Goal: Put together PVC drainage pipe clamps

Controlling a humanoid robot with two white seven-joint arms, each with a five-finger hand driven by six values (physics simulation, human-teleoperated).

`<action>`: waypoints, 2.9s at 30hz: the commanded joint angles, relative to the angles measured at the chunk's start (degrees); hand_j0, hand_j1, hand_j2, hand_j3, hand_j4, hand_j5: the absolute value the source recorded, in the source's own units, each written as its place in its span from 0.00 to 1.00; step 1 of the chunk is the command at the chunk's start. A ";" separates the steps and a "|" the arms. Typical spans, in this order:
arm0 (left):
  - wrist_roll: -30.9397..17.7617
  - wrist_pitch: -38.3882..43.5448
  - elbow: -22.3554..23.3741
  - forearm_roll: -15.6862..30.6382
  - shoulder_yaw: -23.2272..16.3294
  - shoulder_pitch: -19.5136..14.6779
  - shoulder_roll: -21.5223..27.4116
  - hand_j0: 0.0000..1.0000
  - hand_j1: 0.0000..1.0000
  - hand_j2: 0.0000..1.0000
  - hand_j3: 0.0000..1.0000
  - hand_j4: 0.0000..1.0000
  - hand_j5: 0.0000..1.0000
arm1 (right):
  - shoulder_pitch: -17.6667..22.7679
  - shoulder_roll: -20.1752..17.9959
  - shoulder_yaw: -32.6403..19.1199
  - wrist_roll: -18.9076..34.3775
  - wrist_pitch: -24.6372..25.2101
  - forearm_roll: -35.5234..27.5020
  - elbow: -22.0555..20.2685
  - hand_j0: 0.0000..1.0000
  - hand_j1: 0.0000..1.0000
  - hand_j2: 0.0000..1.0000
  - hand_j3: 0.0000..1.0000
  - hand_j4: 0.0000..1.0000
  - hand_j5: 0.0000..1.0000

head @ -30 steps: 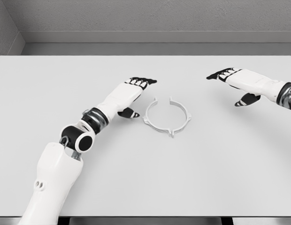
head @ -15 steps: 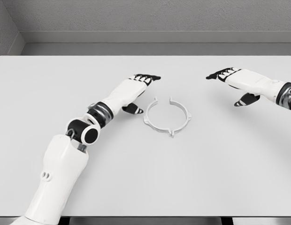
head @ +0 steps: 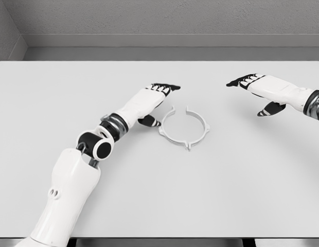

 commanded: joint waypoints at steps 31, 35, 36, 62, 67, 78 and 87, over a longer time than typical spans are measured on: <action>0.03 0.12 2.17 -1.29 -0.18 -2.46 -0.02 1.00 1.00 1.00 1.00 1.00 1.00 | 0.09 -1.56 0.06 -0.33 -0.05 -0.46 -0.42 1.00 1.00 1.00 1.00 1.00 1.00; 0.12 0.03 4.81 -1.29 -0.18 -4.22 -0.02 1.00 1.00 1.00 1.00 1.00 1.00 | 0.09 -1.56 0.06 -0.33 -0.05 -0.37 -0.42 1.00 1.00 1.00 1.00 1.00 1.00; 0.12 0.12 5.25 -1.29 -0.27 -4.22 -0.02 1.00 1.00 1.00 1.00 1.00 1.00 | 0.09 -1.56 0.06 -0.33 -0.05 -0.37 -0.42 1.00 1.00 1.00 1.00 1.00 1.00; 0.12 0.12 6.40 -2.35 -2.29 -4.66 -0.02 1.00 1.00 1.00 1.00 1.00 1.00 | -0.09 -1.03 0.06 0.02 -0.05 -0.37 -0.42 1.00 1.00 1.00 1.00 1.00 1.00; 0.12 0.12 6.40 -2.35 -2.73 -4.83 -0.02 1.00 1.00 1.00 1.00 1.00 1.00 | -0.18 -0.77 0.06 0.10 -0.05 -0.37 -0.42 1.00 1.00 1.00 1.00 1.00 1.00; 0.12 0.03 6.31 -2.35 -3.69 -5.45 -0.02 1.00 1.00 1.00 1.00 1.00 1.00 | -0.18 -0.85 0.06 0.10 -0.13 -0.46 -0.51 1.00 1.00 1.00 1.00 1.00 1.00; 0.12 0.12 6.31 -2.35 -4.40 -5.45 -0.02 1.00 1.00 1.00 1.00 1.00 1.00 | -0.18 -0.85 -0.03 0.10 -0.13 -0.46 -0.51 1.00 1.00 1.00 1.00 1.00 1.00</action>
